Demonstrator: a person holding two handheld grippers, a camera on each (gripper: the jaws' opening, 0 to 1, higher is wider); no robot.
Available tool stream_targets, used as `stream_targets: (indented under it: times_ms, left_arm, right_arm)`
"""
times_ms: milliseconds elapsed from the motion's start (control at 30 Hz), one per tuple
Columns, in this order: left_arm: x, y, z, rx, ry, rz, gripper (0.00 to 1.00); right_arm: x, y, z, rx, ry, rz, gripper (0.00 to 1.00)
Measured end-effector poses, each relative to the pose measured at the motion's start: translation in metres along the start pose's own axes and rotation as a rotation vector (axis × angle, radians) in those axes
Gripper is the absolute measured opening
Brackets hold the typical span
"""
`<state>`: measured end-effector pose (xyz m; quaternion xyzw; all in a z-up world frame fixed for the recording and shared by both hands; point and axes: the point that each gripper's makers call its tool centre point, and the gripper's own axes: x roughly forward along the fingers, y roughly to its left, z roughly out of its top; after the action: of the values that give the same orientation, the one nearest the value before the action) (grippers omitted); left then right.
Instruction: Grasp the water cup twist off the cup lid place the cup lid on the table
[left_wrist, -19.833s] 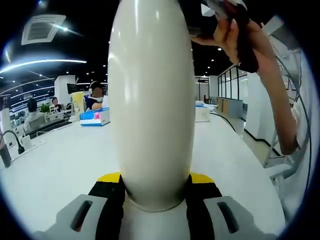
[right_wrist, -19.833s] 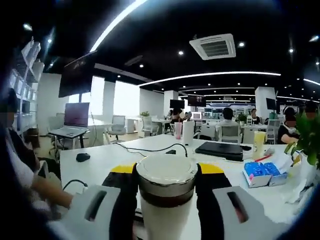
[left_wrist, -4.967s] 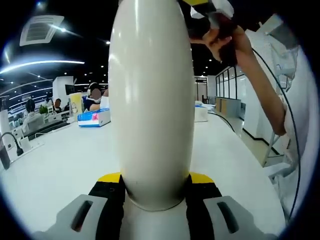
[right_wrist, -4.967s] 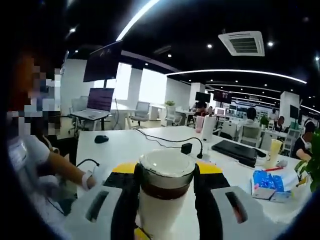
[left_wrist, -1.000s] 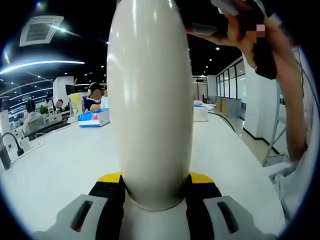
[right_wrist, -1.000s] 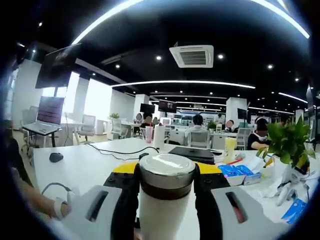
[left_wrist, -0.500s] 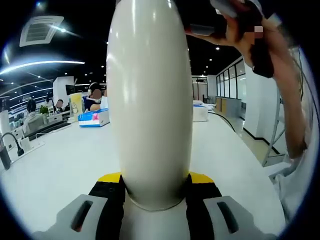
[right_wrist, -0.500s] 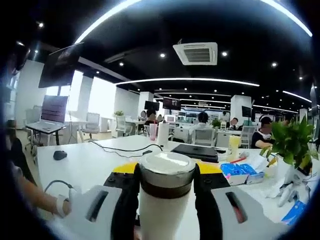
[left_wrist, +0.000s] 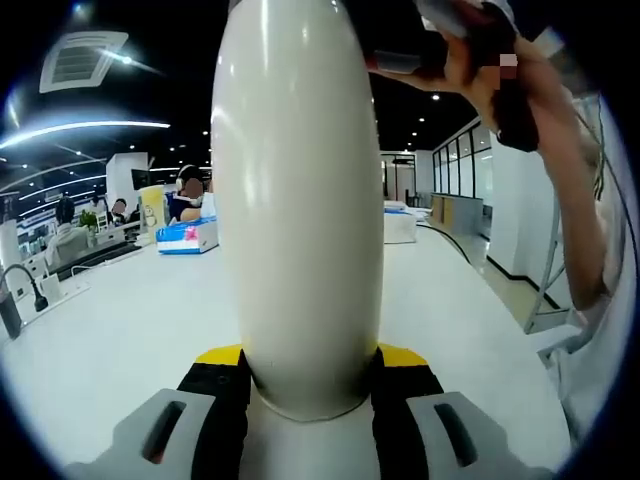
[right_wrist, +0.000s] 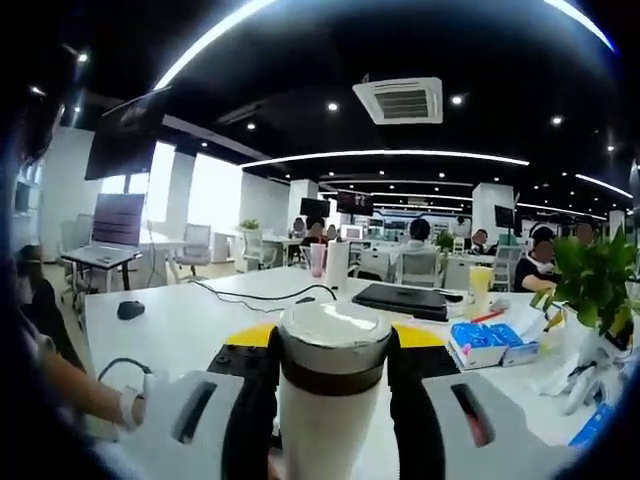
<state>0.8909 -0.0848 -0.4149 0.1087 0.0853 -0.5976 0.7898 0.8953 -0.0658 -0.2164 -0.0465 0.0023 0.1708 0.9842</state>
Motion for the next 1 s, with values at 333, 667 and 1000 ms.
stream_targets:
  times_ms: [333,667,1000]
  left_arm:
    - [0.0001,-0.0007,0.0000,-0.001,0.000,-0.001,0.49]
    - [0.0002,-0.0001,-0.0003,-0.001,0.000,-0.001,0.49]
    - [0.0008,-0.0005,-0.0010,-0.001,0.001,0.000,0.49]
  right_arm:
    - [0.0001,0.0008,-0.0020,0.009,0.019,0.052,0.45]
    - [0.0005,0.0015,-0.0029,-0.010,0.038,0.112,0.45]
    - [0.0005,0.0010,-0.0048,-0.020,0.047,0.193,0.45]
